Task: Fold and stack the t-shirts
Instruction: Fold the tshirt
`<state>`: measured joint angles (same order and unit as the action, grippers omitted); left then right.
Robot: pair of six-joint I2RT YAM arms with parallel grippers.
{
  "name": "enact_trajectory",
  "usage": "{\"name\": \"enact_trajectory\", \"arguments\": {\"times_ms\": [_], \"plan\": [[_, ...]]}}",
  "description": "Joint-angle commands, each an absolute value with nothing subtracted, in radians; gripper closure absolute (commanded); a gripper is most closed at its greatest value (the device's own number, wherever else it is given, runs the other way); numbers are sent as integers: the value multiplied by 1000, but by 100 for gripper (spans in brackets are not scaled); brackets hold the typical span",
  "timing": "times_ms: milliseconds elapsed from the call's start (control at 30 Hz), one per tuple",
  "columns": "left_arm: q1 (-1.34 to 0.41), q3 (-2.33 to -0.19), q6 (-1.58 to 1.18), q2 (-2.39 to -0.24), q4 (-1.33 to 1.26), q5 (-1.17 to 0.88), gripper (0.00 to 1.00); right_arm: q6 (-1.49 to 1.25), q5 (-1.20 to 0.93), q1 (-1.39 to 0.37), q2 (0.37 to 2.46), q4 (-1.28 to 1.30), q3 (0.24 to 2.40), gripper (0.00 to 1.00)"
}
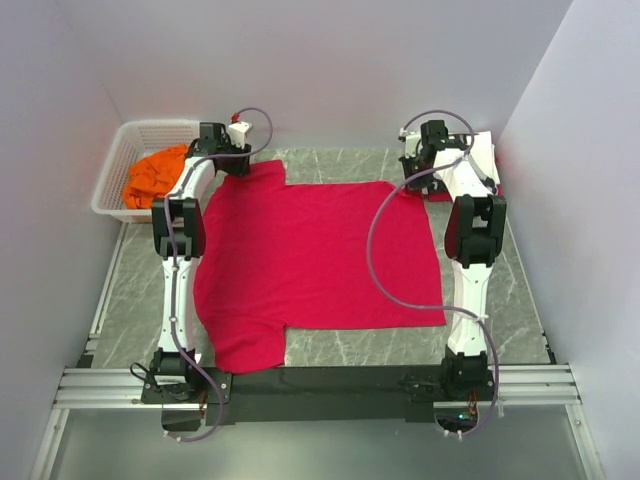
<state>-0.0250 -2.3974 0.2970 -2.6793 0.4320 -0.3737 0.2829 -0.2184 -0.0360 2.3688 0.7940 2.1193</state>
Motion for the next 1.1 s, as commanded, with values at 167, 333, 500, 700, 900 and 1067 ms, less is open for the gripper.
{"name": "enact_trajectory", "arguments": {"times_ms": [167,333,500,700,900,1067], "plan": [[-34,-2384,295,-2675,532,-348,83,393,-304,-63,2252,891,2071,87],[-34,-2359,294,-2657,523,-347,92,494,-345,-94,2188,930,1996,99],[-34,-2361,293,-2660,523,-342,93,508,-363,-101,2096,914,1889,87],[-35,-2364,291,-2663,523,-342,94,551,-350,-104,1993,904,1784,53],[-35,-2364,291,-2665,518,-337,94,551,-218,-149,2061,883,1833,36],[-37,-2362,290,-2663,515,-334,94,538,-117,-227,2147,871,1848,48]]}}
